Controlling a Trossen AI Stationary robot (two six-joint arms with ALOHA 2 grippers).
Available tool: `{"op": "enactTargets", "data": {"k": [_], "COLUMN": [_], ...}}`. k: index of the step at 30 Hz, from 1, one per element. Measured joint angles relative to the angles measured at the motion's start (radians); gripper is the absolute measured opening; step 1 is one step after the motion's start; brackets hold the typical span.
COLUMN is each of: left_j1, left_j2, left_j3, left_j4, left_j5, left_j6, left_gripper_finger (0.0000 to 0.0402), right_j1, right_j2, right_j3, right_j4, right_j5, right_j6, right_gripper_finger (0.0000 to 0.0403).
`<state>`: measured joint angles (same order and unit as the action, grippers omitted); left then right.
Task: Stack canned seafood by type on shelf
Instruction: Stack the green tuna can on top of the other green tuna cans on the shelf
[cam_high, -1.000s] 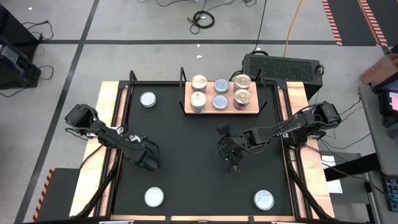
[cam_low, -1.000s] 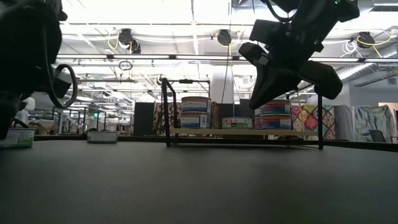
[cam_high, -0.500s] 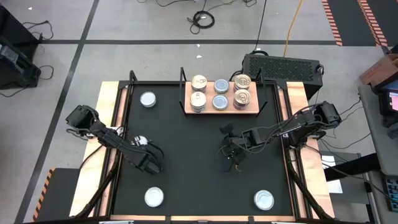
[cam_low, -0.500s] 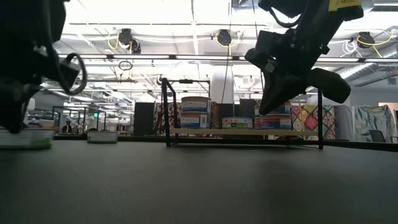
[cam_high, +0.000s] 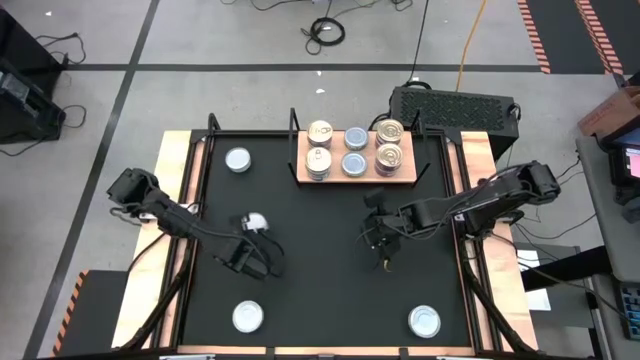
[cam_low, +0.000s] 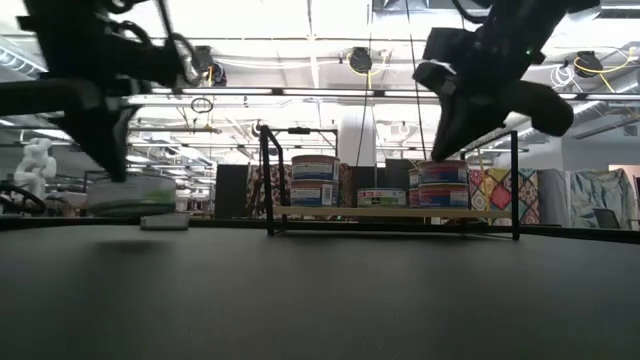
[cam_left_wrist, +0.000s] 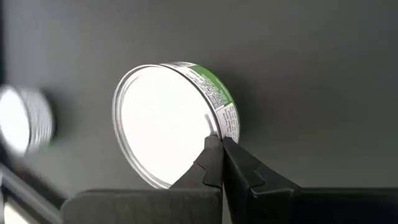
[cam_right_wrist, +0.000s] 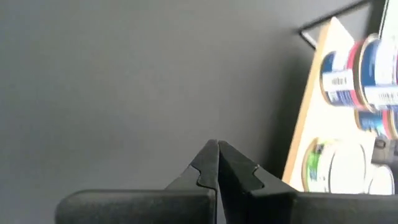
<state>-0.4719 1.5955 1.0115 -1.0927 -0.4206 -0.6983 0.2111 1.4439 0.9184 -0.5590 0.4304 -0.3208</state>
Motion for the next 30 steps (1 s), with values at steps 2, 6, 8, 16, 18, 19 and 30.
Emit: {"op": "enactTargets", "data": {"k": [2, 6, 8, 16, 18, 19, 30], "left_j1": [0.019, 0.062, 0.082, 0.168, 0.185, 0.193, 0.358], "left_j2": [0.000, 0.000, 0.000, 0.007, 0.026, 0.036, 0.215], "left_j3": [0.000, 0.001, 0.012, 0.134, 0.185, 0.210, 0.541], "left_j4": [0.064, 0.205, 0.248, 0.360, 0.365, 0.365, 0.378], "left_j5": [-0.022, -0.033, -0.032, -0.010, -0.007, -0.005, -0.003], "left_j6": [0.108, 0.314, 0.389, 0.605, 0.659, 0.689, 1.021], "left_gripper_finger": [0.0000, 0.0000, 0.0000, 0.0000, 0.0000, 0.0000, 0.0000], "right_j1": [0.000, 0.000, 0.001, 0.001, 0.000, 0.000, 0.000], "right_j2": [-0.020, -0.073, -0.102, -0.207, -0.235, -0.249, -0.402], "right_j3": [0.000, 0.000, 0.000, -0.024, -0.057, -0.074, -0.201], "right_j4": [-0.032, -0.114, -0.148, -0.223, -0.223, -0.218, -0.151], "right_j5": [0.015, 0.017, 0.018, 0.040, 0.049, 0.050, 0.072], "right_j6": [0.027, 0.109, 0.150, 0.265, 0.271, 0.272, 0.237], "right_gripper_finger": [0.0000, 0.0000, 0.0000, 0.0000, 0.0000, 0.0000, 0.0000]}}
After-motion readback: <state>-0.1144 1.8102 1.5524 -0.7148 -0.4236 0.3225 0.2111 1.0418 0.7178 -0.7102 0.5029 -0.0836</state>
